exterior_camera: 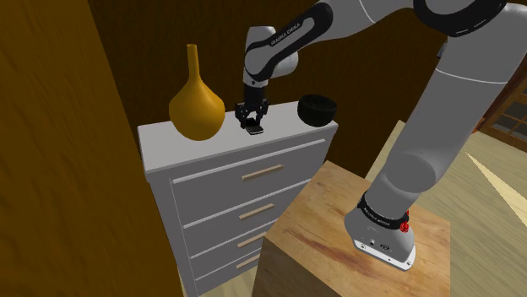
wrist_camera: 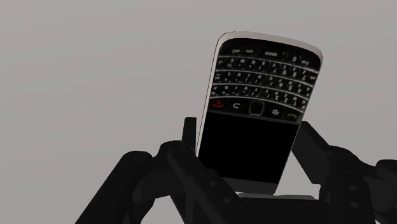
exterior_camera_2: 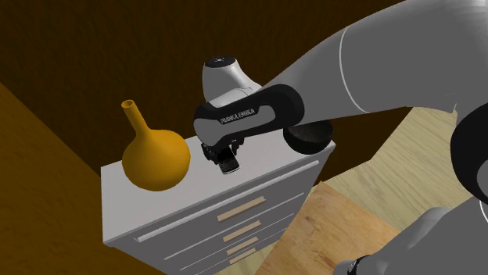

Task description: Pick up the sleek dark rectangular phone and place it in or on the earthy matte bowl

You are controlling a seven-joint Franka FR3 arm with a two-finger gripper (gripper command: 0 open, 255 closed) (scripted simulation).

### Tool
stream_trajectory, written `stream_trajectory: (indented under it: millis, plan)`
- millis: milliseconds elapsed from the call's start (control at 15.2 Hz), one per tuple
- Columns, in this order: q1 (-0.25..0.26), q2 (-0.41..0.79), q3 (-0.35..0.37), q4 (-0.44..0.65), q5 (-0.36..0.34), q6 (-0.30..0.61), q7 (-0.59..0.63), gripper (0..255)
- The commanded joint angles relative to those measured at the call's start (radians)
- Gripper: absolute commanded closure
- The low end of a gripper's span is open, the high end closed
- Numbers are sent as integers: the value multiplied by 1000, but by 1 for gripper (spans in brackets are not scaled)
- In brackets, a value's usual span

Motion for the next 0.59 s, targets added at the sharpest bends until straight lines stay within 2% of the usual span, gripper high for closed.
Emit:
stream_trajectory:
  millis: [0, 528]
  plan:
    - [0, -16, 0, 7, 1, -23, 1, 255]
    - [-1, -73, -1, 55, 3, -128, 3, 255]
